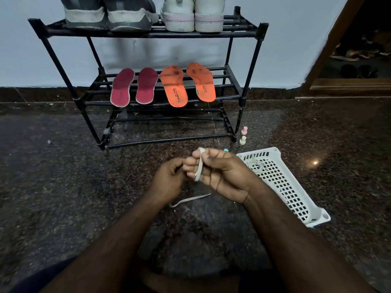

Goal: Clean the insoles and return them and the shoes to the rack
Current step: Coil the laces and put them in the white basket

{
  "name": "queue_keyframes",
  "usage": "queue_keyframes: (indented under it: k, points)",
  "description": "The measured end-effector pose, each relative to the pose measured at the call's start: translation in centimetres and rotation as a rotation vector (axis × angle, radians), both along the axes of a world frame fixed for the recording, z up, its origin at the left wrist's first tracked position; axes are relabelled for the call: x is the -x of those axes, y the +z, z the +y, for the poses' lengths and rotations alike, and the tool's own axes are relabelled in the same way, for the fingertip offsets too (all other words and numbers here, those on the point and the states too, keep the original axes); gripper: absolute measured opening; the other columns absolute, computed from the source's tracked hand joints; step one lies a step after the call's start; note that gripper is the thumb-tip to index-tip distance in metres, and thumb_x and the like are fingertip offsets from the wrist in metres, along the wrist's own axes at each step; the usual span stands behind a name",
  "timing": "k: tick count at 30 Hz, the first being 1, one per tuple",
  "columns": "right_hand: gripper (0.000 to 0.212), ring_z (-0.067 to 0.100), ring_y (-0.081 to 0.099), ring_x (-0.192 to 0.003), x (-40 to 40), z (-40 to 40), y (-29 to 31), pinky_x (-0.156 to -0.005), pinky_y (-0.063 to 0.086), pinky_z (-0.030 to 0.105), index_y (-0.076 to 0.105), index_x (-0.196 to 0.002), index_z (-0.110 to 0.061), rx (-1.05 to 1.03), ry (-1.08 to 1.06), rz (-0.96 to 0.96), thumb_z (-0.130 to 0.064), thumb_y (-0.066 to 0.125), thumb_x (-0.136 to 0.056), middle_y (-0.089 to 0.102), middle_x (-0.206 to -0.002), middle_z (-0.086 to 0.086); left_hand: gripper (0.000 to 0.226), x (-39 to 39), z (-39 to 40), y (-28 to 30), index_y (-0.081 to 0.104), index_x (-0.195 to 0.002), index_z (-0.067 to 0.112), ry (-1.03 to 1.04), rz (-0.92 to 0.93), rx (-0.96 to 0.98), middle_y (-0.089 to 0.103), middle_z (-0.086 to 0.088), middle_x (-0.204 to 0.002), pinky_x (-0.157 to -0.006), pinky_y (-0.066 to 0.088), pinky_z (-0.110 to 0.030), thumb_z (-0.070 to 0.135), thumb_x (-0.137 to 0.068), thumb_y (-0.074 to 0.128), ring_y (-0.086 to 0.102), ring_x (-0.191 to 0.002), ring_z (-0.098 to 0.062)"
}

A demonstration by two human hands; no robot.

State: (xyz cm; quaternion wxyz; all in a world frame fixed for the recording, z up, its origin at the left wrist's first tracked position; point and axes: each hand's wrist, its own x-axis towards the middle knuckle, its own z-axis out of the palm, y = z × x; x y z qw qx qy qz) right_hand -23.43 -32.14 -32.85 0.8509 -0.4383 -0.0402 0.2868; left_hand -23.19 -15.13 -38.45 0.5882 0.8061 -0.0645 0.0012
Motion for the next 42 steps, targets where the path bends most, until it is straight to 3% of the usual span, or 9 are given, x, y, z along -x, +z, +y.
queue_keyframes:
  k: [4,8,12,20,26,29,33,36,42]
  points:
    - [0.018,0.028,0.066,-0.108,-0.6,0.5,-0.6,-0.099,0.051,0.04,0.061,-0.103,-0.001,0.096,-0.248,-0.093,-0.004,0.044,-0.1,0.07,-0.108,0.018,0.015,0.5,-0.5,-0.8,0.071,-0.088,0.022,-0.164,0.09,-0.138,0.07,0.001,-0.077,-0.072,0.05,-0.041,0.024,-0.098,0.059,0.062,-0.071,-0.023]
    - [0.017,0.012,0.067,-0.101,-1.1,0.6,-1.9,-0.093,0.052,0.031,0.068,-0.098,-0.011,0.747,-0.39,-0.51,-0.013,0.052,-0.1,0.072,-0.103,0.0,0.015,1.1,-0.9,0.4,0.071,-0.087,0.024,-0.23,0.023,-0.288,0.07,0.01,-0.079,-0.069,0.047,-0.03,0.031,-0.096,0.061,0.062,-0.073,-0.006]
    - [0.025,0.015,0.06,-0.076,-1.0,0.4,-2.8,-0.075,0.049,0.038,0.059,-0.078,-0.02,1.211,-0.158,-0.68,-0.024,0.049,-0.1,0.064,-0.078,-0.003,0.007,0.9,-0.2,2.1,0.074,-0.087,0.027,-0.131,-0.14,-0.319,0.071,0.016,-0.086,-0.076,0.049,-0.025,0.023,-0.09,0.07,0.063,-0.084,0.002]
    - [0.031,0.021,0.064,-0.069,0.2,0.3,-0.4,-0.07,0.055,0.031,0.066,-0.095,-0.003,0.494,0.115,-0.053,-0.02,0.042,-0.104,0.064,-0.072,0.008,0.017,-0.2,1.3,2.0,0.074,-0.084,0.029,0.044,-0.129,-0.094,0.073,0.015,-0.085,-0.079,0.053,-0.03,0.014,-0.091,0.069,0.068,-0.086,-0.005]
    - [0.02,0.027,0.07,-0.087,-0.2,1.0,-0.3,-0.09,0.054,0.04,0.061,-0.103,0.0,0.007,-0.182,-0.012,-0.008,0.043,-0.101,0.07,-0.09,0.016,0.016,0.2,-0.4,-0.2,0.074,-0.089,0.025,0.004,0.017,-0.119,0.074,0.005,-0.081,-0.07,0.05,-0.031,0.019,-0.094,0.06,0.068,-0.073,-0.015]
    - [0.021,0.024,0.068,-0.101,-0.6,1.5,-1.0,-0.097,0.052,0.039,0.063,-0.102,-0.004,0.132,-0.37,-0.146,-0.01,0.043,-0.102,0.072,-0.101,0.013,0.013,0.7,-1.1,-0.1,0.073,-0.092,0.027,-0.059,0.042,-0.265,0.071,0.011,-0.073,-0.063,0.045,-0.022,0.028,-0.097,0.061,0.063,-0.067,-0.002]
    - [0.017,0.01,0.067,-0.095,-0.8,1.2,-2.6,-0.086,0.053,0.029,0.066,-0.096,-0.017,0.93,-0.459,-0.629,-0.022,0.05,-0.1,0.072,-0.097,-0.003,0.012,1.3,-1.0,1.1,0.075,-0.094,0.027,-0.132,-0.078,-0.391,0.072,0.015,-0.083,-0.069,0.048,-0.025,0.028,-0.095,0.063,0.063,-0.075,0.001]
    - [0.022,0.016,0.062,-0.078,-1.0,0.9,-3.6,-0.071,0.049,0.036,0.056,-0.079,-0.023,1.255,-0.253,-0.681,-0.03,0.049,-0.099,0.064,-0.08,-0.006,0.008,1.1,-0.1,1.9,0.076,-0.092,0.029,-0.104,-0.15,-0.4,0.073,0.018,-0.088,-0.074,0.052,-0.027,0.028,-0.09,0.068,0.064,-0.08,0.002]
    - [0.031,0.019,0.06,-0.065,-0.2,1.3,-2.1,-0.073,0.052,0.04,0.062,-0.088,-0.008,0.805,0.031,-0.165,-0.021,0.04,-0.105,0.062,-0.069,0.006,0.01,0.4,1.4,2.5,0.075,-0.089,0.031,-0.026,-0.269,-0.353,0.071,0.017,-0.087,-0.076,0.054,-0.031,0.021,-0.089,0.072,0.064,-0.086,0.001]
